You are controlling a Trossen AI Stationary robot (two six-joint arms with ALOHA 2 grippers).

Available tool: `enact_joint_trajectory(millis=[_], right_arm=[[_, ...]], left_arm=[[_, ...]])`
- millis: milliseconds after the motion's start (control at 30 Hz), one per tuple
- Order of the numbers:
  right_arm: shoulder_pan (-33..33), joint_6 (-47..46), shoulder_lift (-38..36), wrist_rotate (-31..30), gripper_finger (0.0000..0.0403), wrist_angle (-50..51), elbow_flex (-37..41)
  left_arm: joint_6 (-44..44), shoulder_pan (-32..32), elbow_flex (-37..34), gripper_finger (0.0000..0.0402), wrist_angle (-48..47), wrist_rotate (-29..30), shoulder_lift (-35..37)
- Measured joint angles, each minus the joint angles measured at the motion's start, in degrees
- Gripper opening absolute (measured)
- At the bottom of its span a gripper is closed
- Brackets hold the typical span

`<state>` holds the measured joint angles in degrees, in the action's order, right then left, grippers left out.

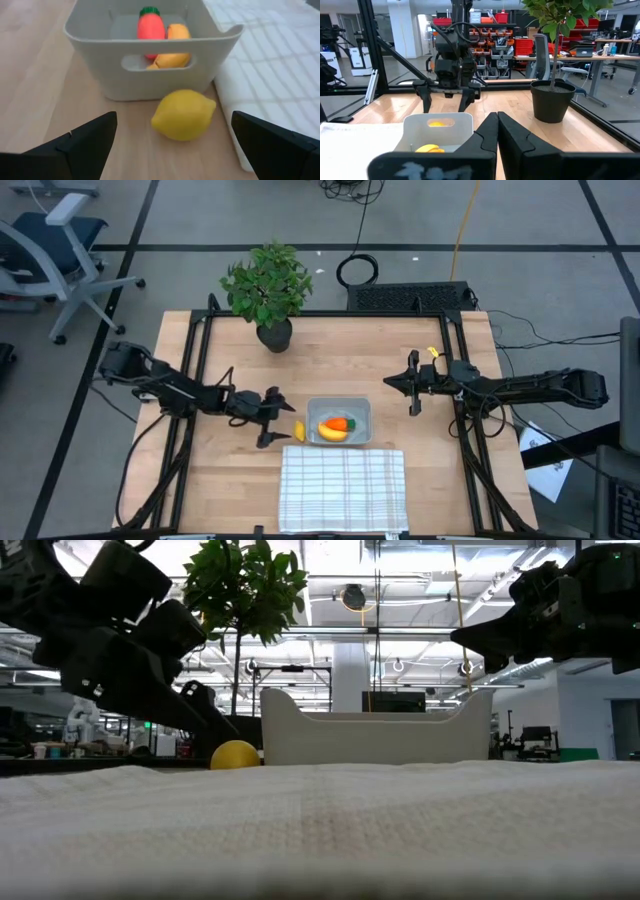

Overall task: Pick and placing Produce into tupperware
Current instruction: Put the lemon into the gray bin

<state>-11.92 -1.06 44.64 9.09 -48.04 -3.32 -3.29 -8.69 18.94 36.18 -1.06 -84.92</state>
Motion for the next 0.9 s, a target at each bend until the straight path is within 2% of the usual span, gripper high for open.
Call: enact_joint_trajectory(millis=[200, 467, 900], right_arm=[[0.0, 0.0, 0.0, 0.0, 0.0000, 0.1, 0.0], [0.0, 0.0, 0.0, 0.0, 0.0000, 0.1, 0.0], [0.0, 0.0, 0.0, 0.0, 0.0000, 0.2, 0.0]], left_arm=[[1.5, 0.0, 0.1, 0.0397, 5.1, -1.0, -3.0], [2.8, 0.0, 0.1, 0.0397, 6.7, -1.3, -7.3], [4.7, 0.7, 4.9, 0.0397, 7.4, -2.8, -14.9]])
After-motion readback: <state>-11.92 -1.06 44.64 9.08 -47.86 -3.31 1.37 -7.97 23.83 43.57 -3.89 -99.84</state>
